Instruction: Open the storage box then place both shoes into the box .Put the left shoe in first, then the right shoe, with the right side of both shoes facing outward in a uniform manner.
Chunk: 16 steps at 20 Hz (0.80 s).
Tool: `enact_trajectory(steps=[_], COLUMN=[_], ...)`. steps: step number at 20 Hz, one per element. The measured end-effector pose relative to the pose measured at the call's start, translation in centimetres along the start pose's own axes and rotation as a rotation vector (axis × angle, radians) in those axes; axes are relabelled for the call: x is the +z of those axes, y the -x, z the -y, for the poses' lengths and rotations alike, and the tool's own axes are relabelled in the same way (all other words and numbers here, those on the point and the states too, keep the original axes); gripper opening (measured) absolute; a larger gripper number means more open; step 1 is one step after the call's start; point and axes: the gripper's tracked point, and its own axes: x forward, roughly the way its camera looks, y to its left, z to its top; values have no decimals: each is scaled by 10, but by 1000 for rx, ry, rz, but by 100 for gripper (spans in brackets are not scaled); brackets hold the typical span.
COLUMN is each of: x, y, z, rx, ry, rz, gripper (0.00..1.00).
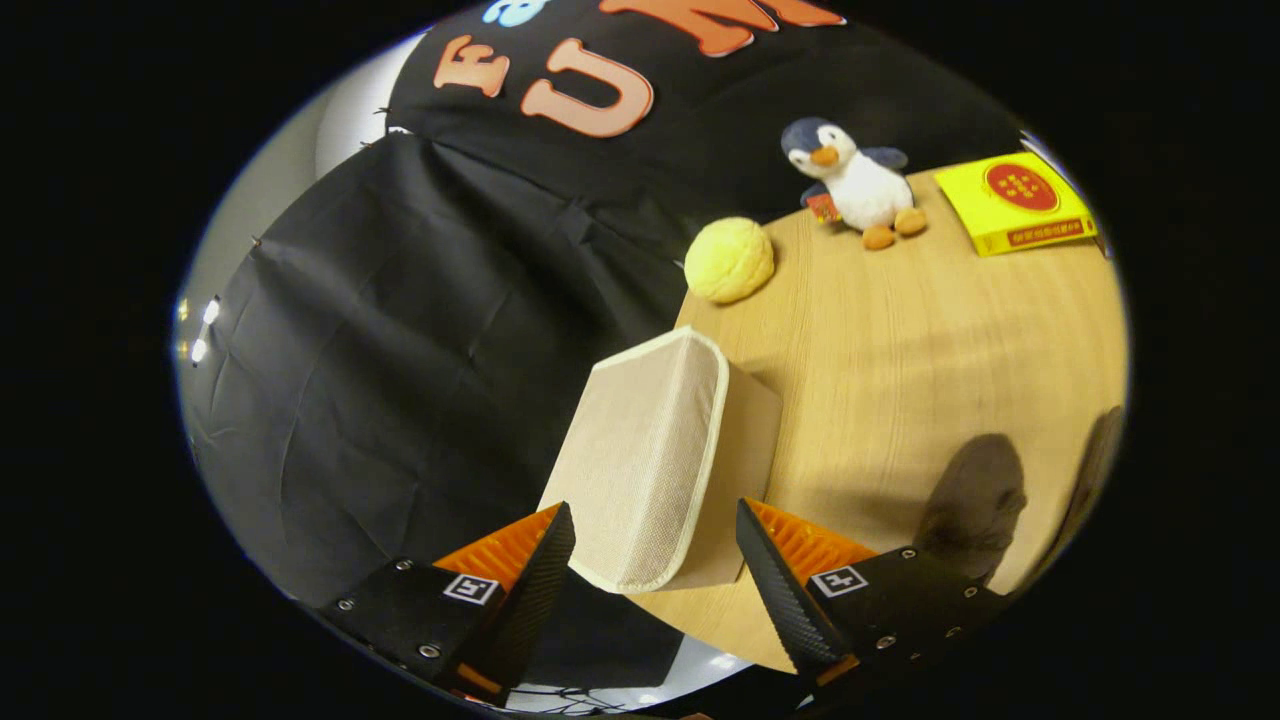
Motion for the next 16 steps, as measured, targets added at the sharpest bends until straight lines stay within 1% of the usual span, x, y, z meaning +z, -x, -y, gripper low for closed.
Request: enact_trajectory(steps=[3,6,9,12,14,16], x=[-12,-12,-20,-18,-16,-11], y=[-35,-58,-80,-84,-75,-64], z=[7,13,23,13,-1,-11], rx=[4,37,36,98,148,190], ry=[-53,-140,-187,-252,-265,-266], rz=[-42,-65,-91,-88,-88,-82], gripper=[97,97,97,97,96,90])
